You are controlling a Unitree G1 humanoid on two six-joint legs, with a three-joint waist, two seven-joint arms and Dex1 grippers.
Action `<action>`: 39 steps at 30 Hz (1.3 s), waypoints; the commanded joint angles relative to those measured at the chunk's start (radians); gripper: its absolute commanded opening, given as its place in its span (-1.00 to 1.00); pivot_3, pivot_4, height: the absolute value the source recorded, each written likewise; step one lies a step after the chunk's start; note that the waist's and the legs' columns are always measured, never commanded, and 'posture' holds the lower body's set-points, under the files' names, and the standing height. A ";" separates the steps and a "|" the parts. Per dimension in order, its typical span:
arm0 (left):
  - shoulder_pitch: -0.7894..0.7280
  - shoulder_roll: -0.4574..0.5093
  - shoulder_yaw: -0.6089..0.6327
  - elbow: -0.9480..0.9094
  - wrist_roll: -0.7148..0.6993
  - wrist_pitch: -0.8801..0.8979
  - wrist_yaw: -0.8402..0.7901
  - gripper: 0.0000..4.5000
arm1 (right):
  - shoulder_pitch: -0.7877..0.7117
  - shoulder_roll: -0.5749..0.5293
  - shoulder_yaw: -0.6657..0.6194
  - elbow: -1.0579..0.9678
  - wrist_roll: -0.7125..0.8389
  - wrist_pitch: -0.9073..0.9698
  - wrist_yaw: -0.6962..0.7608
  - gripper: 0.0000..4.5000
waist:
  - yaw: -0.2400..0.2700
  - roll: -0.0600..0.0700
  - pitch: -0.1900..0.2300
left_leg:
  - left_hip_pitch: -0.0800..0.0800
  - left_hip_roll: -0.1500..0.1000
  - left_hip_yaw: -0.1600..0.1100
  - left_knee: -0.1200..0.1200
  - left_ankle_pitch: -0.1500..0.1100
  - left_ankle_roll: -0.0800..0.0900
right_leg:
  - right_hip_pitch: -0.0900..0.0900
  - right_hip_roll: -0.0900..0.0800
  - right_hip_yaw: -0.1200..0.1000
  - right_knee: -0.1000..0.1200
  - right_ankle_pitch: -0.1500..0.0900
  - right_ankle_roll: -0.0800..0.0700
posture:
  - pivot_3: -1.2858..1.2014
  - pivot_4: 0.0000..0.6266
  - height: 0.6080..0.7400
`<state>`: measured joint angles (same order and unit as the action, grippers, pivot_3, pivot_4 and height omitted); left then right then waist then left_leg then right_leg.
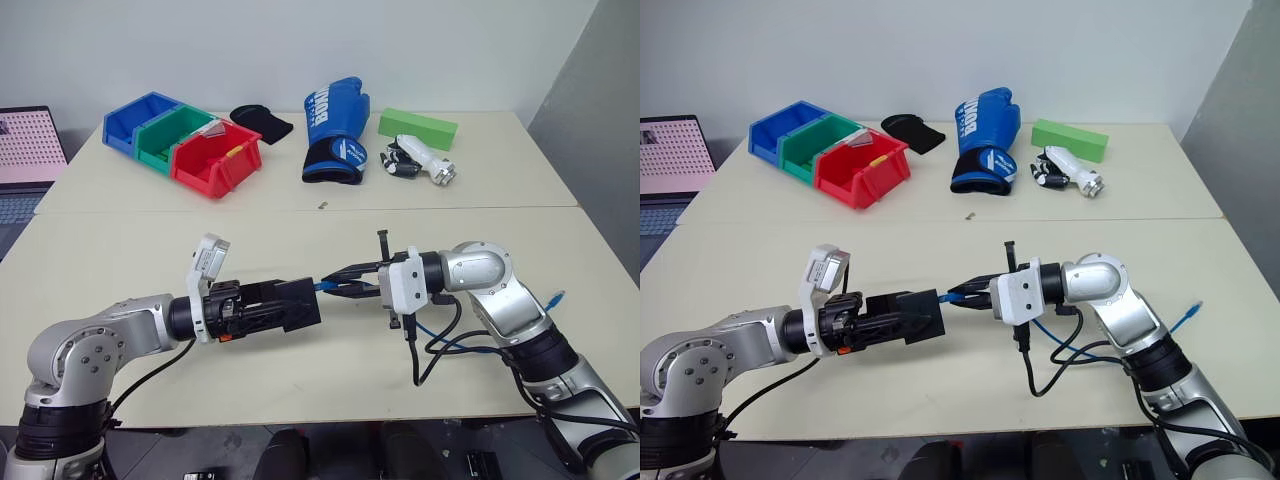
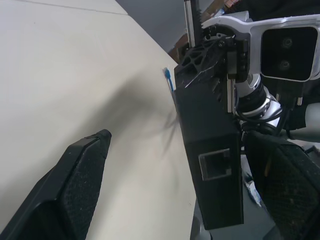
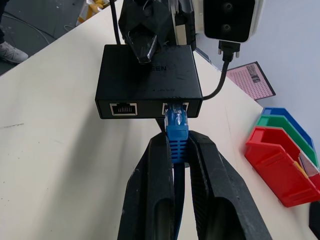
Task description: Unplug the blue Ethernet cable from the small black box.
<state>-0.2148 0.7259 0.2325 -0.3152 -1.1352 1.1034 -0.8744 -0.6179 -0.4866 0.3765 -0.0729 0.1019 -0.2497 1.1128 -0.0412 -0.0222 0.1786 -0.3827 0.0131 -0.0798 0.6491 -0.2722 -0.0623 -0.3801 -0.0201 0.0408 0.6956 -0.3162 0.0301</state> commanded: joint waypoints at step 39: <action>-0.082 0.024 -0.186 0.049 0.288 -0.376 -0.299 -0.66 | 0.025 -0.105 -0.156 -0.270 0.606 0.804 -0.099 0.76 | 0.011 0.000 0.000 | 0.000 0.000 -0.001 0.000 0.000 0.000 | 0.000 -0.001 0.000 -0.001 0.000 -0.001 | 0.03 -0.52 1.00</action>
<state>-0.2760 0.7662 0.0495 -0.2626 -0.8634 0.7965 -1.1231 -0.5991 -0.6152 0.2716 -0.3077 0.5767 0.3926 1.0869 -0.0306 -0.0218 0.1789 -0.3829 0.0132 -0.0802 0.6487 -0.2722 -0.0624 -0.3797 -0.0208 0.0410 0.6945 -0.3165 0.0294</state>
